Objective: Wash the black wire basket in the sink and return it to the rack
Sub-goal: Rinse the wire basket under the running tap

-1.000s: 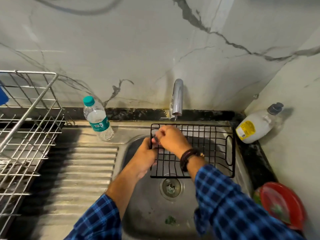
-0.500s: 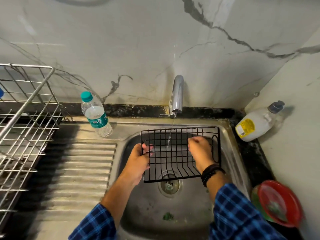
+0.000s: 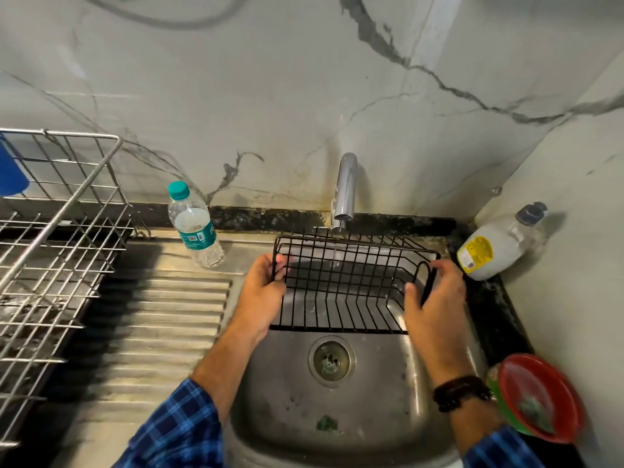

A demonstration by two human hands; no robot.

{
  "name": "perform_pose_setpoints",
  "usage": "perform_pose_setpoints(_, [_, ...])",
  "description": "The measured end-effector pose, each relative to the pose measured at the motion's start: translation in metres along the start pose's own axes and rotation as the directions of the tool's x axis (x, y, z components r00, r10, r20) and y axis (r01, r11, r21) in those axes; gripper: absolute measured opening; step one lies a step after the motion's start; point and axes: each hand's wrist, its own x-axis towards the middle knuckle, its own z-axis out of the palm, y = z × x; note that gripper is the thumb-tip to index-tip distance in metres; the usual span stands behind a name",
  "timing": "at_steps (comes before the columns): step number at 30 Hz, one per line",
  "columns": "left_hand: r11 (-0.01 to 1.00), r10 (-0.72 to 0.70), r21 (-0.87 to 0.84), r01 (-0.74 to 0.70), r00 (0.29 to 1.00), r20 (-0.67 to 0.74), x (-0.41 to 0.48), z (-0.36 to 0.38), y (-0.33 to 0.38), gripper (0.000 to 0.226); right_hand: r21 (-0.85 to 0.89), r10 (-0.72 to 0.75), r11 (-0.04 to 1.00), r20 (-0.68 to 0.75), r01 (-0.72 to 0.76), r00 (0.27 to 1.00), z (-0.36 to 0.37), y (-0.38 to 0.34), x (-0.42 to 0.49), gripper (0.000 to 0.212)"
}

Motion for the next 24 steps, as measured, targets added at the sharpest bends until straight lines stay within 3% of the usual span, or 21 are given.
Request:
perform_pose_setpoints(2, [0.999,0.040,-0.022,-0.039,0.999,0.022,-0.005,0.001,0.005,0.058,0.158,0.023,0.987,0.069,-0.034,0.997,0.004,0.002,-0.004,0.059])
perform_pose_setpoints(6, [0.991,0.128,-0.039,-0.127,0.991,0.029,-0.022,-0.010,0.019,0.056,0.234,-0.031,0.972,-0.004,0.032,0.999,-0.010,0.010,-0.025,0.050])
perform_pose_setpoints(8, [0.998,0.056,0.038,-0.058,0.997,0.049,-0.029,-0.017,0.015,0.050,0.289,0.060,0.954,0.074,-0.079,0.995,-0.014,0.015,-0.036,0.043])
perform_pose_setpoints(11, [0.966,-0.127,0.230,0.121,0.992,0.014,-0.043,-0.024,-0.002,0.027,0.141,0.144,0.973,0.265,-0.186,0.954,-0.019,0.028,-0.055,0.021])
perform_pose_setpoints(15, [0.959,-0.147,0.244,0.143,0.989,-0.004,-0.059,-0.027,-0.009,0.035,0.323,0.185,0.908,0.264,-0.268,0.947,-0.023,0.036,-0.063,0.022])
perform_pose_setpoints(17, [0.924,-0.195,0.324,0.202,0.979,-0.052,-0.064,-0.027,-0.005,0.024,0.329,0.190,0.896,0.322,-0.298,0.927,-0.024,0.034,-0.064,0.023])
perform_pose_setpoints(19, [0.916,-0.167,0.354,0.190,0.982,-0.093,-0.067,-0.027,-0.003,0.018,0.344,0.182,0.892,0.322,-0.294,0.929,-0.030,0.032,-0.064,0.023])
perform_pose_setpoints(22, [0.953,-0.060,0.291,0.080,0.995,-0.075,-0.072,-0.024,0.014,0.030,0.372,0.110,0.907,0.239,-0.196,0.965,-0.043,0.019,-0.055,0.020])
perform_pose_setpoints(24, [0.938,-0.073,0.334,0.095,0.994,-0.079,-0.072,-0.024,0.019,0.031,0.363,0.080,0.913,0.286,-0.186,0.955,-0.046,0.016,-0.053,0.021])
